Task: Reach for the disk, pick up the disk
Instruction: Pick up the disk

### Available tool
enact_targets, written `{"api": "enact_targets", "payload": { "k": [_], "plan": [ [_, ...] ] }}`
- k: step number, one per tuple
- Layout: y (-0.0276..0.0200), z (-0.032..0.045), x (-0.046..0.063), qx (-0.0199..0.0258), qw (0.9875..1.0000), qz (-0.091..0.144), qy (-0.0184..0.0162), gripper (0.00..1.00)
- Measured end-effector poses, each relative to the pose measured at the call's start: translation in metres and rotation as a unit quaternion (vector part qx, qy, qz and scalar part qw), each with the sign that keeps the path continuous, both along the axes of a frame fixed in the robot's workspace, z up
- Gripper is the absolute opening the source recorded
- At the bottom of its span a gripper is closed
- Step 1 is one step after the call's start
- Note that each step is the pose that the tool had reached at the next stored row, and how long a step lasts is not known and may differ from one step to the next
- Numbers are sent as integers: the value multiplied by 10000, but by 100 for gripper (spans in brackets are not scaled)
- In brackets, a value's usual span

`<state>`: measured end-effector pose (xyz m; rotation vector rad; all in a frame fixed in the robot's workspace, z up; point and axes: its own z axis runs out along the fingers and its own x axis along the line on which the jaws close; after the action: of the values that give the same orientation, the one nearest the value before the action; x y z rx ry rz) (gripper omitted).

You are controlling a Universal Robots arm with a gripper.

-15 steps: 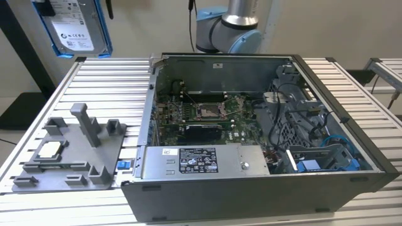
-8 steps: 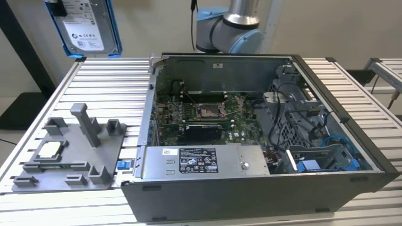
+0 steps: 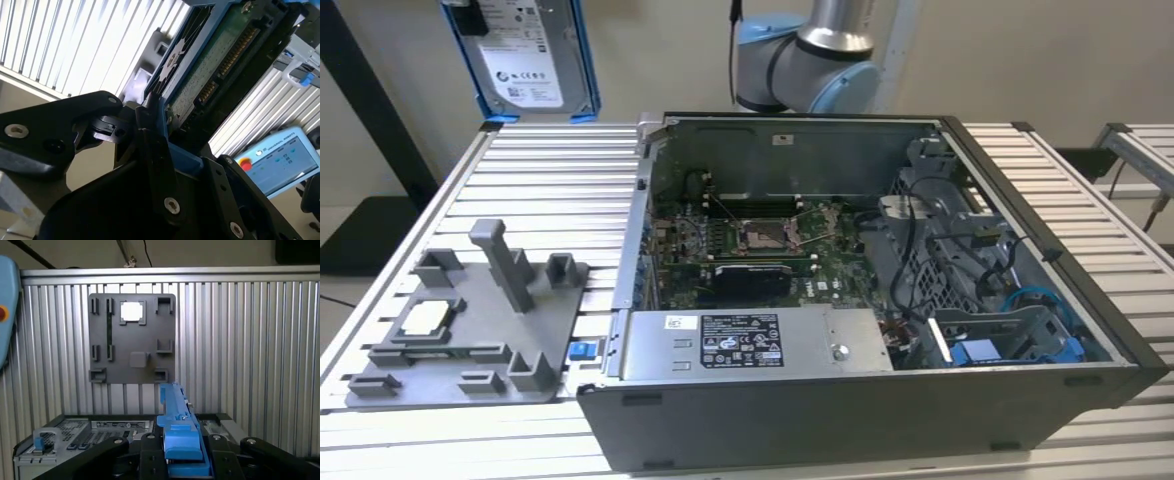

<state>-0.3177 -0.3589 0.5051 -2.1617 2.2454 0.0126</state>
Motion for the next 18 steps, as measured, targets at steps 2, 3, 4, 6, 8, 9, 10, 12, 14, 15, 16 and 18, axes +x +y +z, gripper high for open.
{"api": "enact_targets", "payload": {
  "k": [2,3,4,6,8,9,10,12,14,15,16,18],
  "plan": [
    [0,0,51,0,10000,0,0,0],
    [0,0,77,0,10000,0,1,0],
    [0,0,102,0,10000,1,1,0],
    [0,0,150,0,10000,0,1,0],
    [0,0,196,0,10000,0,1,0],
    [0,0,219,0,10000,0,1,0],
    [0,0,242,0,10000,0,1,0],
    [0,-1,284,0,10000,0,1,0],
    [0,0,325,0,10000,0,1,0],
    [0,0,347,0,10000,0,1,0],
    [0,0,368,0,10000,0,1,0],
    [0,0,419,0,10000,0,2,0]
  ]
}}
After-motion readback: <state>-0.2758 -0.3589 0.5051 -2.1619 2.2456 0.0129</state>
